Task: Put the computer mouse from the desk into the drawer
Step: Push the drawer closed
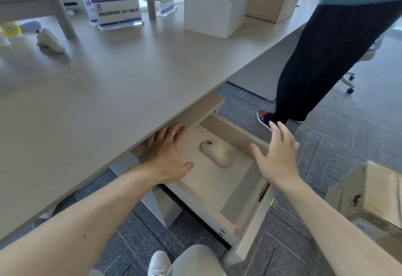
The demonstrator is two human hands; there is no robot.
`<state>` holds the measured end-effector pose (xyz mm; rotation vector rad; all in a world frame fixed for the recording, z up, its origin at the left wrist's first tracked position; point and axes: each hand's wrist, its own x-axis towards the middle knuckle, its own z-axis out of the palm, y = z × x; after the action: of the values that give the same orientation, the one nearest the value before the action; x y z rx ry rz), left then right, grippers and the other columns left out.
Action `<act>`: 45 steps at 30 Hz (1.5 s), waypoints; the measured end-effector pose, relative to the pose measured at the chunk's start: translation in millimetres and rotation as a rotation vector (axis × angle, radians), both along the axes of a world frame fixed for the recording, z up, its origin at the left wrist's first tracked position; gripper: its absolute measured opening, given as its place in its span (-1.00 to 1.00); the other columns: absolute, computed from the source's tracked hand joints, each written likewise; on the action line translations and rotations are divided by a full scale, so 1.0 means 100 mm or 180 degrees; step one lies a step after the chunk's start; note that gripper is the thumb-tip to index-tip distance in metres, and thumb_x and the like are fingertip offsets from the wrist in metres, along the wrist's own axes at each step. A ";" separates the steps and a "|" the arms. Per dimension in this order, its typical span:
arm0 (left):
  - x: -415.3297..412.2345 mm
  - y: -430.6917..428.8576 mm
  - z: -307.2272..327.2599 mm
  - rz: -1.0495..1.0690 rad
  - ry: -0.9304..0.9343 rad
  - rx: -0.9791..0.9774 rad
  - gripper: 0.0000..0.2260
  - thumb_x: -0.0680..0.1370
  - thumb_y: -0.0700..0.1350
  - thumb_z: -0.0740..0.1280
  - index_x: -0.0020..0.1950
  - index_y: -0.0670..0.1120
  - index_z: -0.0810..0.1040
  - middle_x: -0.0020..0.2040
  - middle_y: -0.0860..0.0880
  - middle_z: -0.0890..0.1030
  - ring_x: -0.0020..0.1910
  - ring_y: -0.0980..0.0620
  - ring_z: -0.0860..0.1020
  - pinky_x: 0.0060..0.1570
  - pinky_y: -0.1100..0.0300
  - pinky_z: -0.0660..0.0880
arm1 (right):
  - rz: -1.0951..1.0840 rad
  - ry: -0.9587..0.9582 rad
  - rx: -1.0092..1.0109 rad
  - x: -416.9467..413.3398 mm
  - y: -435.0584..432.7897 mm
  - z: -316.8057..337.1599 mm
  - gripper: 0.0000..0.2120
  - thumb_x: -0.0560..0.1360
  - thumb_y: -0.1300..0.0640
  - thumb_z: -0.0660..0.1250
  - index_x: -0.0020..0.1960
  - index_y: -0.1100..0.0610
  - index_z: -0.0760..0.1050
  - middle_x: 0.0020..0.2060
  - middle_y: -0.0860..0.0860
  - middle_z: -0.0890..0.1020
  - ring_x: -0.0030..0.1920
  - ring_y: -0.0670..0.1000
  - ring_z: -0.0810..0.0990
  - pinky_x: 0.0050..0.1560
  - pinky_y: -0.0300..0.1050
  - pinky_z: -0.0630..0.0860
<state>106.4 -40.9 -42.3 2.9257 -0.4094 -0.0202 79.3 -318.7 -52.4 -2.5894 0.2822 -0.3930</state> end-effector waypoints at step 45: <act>0.00 0.19 0.16 -0.0044 0.1041 -0.0805 -0.35 0.61 0.24 0.06 0.65 0.07 -0.03 0.66 0.17 -0.08 0.61 0.18 -0.15 0.57 0.05 -0.16 | -0.0908 0.1454 0.4157 0.36 1.30 -0.10 -0.59 0.68 -0.08 0.02 0.52 -0.16 0.23 0.49 0.09 0.28 0.41 0.25 0.36 0.08 0.40 0.58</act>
<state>106.7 -22.2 -26.3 2.6065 -0.3492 -0.4113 115.7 -188.9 -62.8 -1.3036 0.7576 0.2633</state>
